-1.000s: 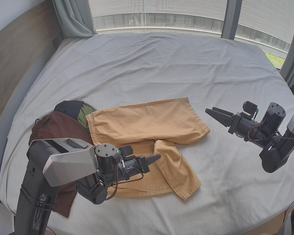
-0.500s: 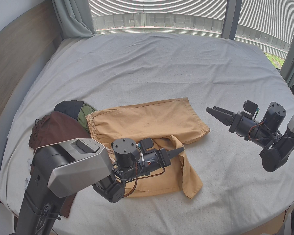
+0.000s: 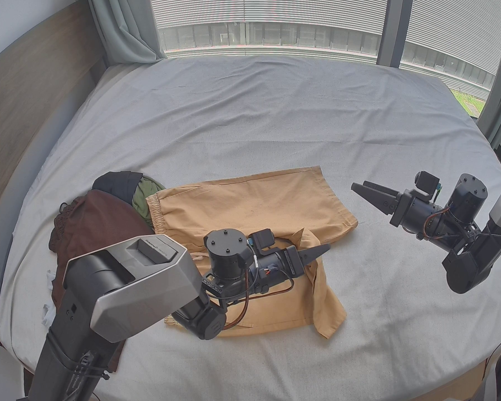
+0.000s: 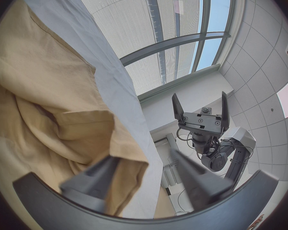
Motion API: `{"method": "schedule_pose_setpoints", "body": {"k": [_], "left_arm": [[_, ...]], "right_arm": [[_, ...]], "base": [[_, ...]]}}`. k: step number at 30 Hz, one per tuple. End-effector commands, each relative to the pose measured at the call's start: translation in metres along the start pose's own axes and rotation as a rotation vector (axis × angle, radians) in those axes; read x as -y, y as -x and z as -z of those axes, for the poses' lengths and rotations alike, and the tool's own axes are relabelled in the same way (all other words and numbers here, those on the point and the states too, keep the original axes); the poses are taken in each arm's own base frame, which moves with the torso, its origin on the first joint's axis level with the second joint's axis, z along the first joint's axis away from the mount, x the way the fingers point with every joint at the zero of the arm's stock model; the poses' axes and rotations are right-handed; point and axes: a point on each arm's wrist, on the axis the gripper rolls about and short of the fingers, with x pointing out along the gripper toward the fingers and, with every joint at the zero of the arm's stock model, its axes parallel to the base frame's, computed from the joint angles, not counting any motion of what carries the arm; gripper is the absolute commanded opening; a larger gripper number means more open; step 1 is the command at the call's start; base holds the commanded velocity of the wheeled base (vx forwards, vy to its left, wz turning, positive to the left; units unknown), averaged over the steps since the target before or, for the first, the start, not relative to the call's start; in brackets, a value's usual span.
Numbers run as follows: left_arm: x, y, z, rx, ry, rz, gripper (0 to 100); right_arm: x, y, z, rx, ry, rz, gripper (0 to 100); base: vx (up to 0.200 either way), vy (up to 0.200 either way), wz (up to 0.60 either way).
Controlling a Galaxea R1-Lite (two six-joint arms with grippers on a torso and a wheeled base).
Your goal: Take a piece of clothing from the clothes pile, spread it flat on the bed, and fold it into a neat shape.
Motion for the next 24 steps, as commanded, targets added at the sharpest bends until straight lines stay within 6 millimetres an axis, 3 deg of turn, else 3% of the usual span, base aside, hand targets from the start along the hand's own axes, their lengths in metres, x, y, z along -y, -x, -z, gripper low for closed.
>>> {"method": "schedule_pose_setpoints", "body": {"k": [1,18,24], "left_arm": [[0.003,-0.007,0.009,-0.021,0.005,0.009,100],[0.023,-0.021,0.022,-0.041,0.004,0.03,100],[0.022,-0.028,0.026,-0.053,0.007,0.031,100]], "right_arm": [[0.0,0.0,0.0,0.0,0.001,-0.002,100],[0.002,0.003,0.001,-0.007,-0.004,0.006,100],[0.005,0.006,0.0,-0.004,-0.004,0.018,100]], "base": [[0.0,0.0,0.0],[0.0,0.0,0.0],[0.0,0.0,0.0]]}}
